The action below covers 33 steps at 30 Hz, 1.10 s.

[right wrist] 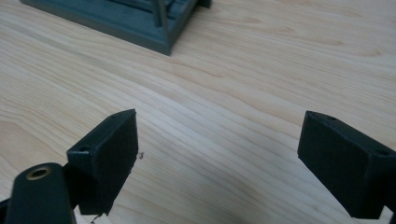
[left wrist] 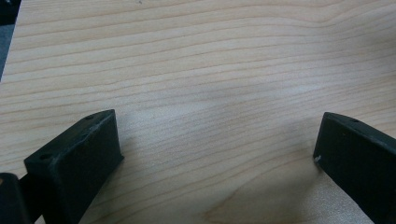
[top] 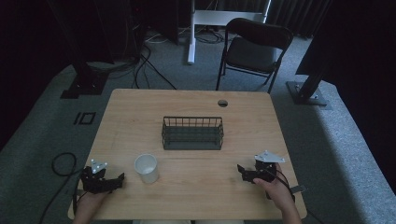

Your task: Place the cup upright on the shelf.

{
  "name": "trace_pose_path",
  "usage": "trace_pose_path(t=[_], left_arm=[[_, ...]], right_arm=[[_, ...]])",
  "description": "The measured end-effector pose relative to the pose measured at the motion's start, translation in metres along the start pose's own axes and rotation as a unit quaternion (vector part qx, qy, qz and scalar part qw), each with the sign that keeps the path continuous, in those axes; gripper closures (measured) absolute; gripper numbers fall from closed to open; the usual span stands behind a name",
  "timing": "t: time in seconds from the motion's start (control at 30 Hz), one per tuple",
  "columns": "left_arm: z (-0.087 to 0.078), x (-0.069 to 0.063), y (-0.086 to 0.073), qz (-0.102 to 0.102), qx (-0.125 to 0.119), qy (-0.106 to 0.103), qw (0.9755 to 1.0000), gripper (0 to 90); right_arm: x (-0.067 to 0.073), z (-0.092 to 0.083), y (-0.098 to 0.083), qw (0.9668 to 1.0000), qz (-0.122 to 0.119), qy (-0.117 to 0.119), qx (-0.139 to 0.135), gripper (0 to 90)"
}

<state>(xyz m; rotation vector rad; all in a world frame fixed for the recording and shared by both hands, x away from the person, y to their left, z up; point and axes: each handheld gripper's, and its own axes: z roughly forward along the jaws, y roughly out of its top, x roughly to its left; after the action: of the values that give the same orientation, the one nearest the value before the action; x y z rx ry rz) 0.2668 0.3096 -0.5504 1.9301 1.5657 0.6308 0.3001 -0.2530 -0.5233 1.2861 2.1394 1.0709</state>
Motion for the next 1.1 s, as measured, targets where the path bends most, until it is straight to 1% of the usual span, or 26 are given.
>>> trace_pose_path(t=[0.23, 0.27, 0.4, 0.57, 0.63, 0.7, 0.73, 0.8, 0.9, 1.1], left_arm=[[0.0, 0.0, 0.0, 0.0, 0.0, 0.0, 1.0, 0.8], [0.0, 0.0, 0.0, 0.0, 0.0, 0.0, 1.0, 0.7], [0.0, 0.0, 0.0, 0.0, 0.0, 0.0, 1.0, 0.8], [0.0, 0.0, 0.0, 0.0, 0.0, 0.0, 1.0, 0.7], [0.0, 0.0, 0.0, 0.0, 0.0, 0.0, 1.0, 0.8], [0.0, 0.0, 0.0, 0.0, 0.0, 0.0, 1.0, 0.7], [0.0, 0.0, 0.0, 0.0, 0.0, 0.0, 1.0, 0.8], [0.0, 0.0, 0.0, 0.0, 0.0, 0.0, 1.0, 0.7], [0.0, 0.0, 0.0, 0.0, 0.0, 0.0, 1.0, 0.7], [0.0, 0.0, 0.0, 0.0, 0.0, 0.0, 1.0, 0.8]], right_arm=[[0.013, 0.004, 0.007, 0.9997, -0.017, 0.018, -0.007, 11.9], [0.013, 0.004, 0.007, 0.9997, -0.017, 0.018, -0.007, 11.9], [0.023, 0.006, 0.012, 0.9991, -0.024, 0.031, -0.014, 12.0], [0.034, 0.008, 0.017, 0.998, -0.04, 0.046, -0.016, 11.9], [0.038, 0.009, 0.019, 0.9976, -0.042, 0.053, -0.017, 12.0], [0.04, 0.01, 0.02, 0.9974, -0.045, 0.054, -0.018, 12.0], [0.044, 0.012, 0.021, 0.9969, -0.047, 0.06, -0.018, 12.0], [0.047, 0.012, 0.022, 0.9964, -0.05, 0.066, -0.019, 12.0], [0.053, 0.013, 0.024, 0.9954, -0.049, 0.079, -0.026, 12.0], [0.064, 0.015, 0.029, 0.9936, -0.06, 0.091, -0.03, 12.0]])
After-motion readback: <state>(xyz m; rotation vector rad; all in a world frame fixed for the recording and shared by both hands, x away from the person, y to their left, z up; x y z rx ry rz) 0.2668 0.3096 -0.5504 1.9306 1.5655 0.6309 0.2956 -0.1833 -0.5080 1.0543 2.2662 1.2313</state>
